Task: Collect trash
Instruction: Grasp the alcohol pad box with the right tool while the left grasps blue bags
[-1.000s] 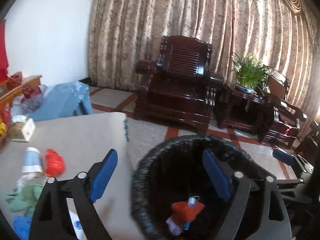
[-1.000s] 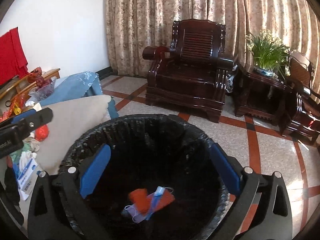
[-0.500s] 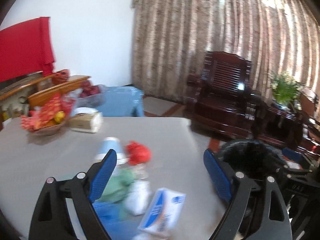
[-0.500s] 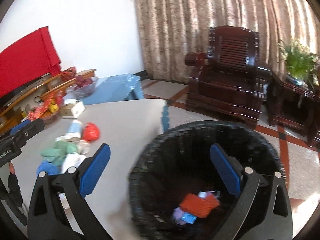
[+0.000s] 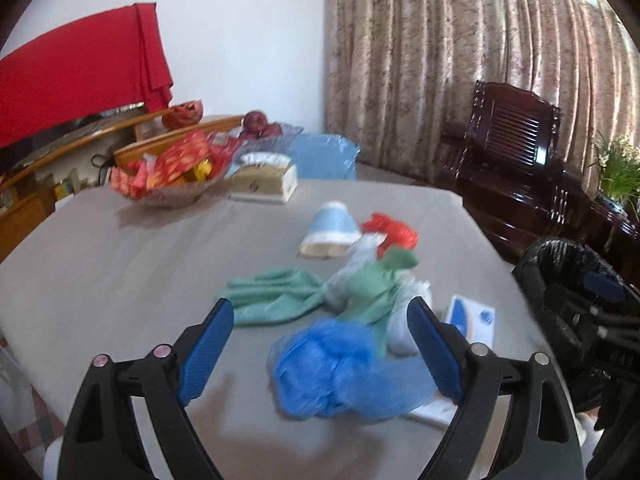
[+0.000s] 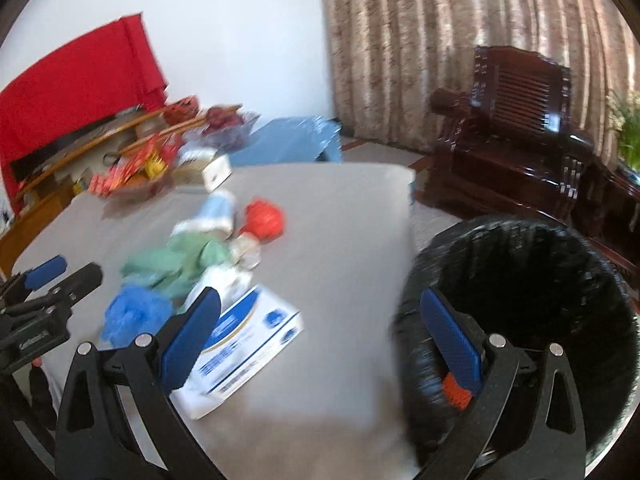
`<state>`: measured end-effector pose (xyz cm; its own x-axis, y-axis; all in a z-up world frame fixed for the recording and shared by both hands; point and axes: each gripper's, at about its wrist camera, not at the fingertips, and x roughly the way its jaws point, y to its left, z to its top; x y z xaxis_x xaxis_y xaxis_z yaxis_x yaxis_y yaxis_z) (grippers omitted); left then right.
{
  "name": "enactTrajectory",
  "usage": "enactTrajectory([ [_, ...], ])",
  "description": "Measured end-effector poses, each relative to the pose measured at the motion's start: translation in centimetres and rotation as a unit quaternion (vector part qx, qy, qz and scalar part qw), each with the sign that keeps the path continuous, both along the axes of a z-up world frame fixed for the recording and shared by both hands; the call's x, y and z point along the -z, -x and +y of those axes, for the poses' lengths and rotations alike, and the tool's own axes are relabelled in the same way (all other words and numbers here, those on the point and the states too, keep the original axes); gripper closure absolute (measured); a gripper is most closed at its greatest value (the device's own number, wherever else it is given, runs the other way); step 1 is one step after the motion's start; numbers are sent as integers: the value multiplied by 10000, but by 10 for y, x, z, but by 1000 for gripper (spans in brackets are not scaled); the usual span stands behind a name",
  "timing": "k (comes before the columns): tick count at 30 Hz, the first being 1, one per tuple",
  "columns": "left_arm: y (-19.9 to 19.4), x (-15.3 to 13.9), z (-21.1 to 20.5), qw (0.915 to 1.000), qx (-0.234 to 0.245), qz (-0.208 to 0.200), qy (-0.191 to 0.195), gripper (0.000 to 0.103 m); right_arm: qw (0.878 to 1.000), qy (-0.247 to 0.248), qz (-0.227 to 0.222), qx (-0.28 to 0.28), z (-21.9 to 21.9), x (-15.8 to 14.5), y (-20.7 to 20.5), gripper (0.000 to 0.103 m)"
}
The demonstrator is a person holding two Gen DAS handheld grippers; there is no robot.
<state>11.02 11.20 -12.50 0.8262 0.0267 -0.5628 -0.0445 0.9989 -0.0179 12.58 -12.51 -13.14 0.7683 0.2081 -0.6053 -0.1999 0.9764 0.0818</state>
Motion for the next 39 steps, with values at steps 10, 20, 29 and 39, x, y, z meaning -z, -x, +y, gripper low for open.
enactTrajectory([
  [10, 2, 10, 22, 9997, -243, 36, 45, 16, 9960, 592, 355, -576, 49, 39, 5, 6],
  [20, -1, 16, 24, 9996, -253, 138, 9, 16, 9920, 1038, 500, -513, 48, 56, -1, 6],
  [29, -2, 29, 16, 9993, -190, 311, 4, 16, 9893, 1414, 259, -237, 27, 36, -5, 6],
  [39, 0, 27, 27, 9990, -369, 246, -5, 16, 9964, 732, 418, -57, 49, 36, -22, 6],
])
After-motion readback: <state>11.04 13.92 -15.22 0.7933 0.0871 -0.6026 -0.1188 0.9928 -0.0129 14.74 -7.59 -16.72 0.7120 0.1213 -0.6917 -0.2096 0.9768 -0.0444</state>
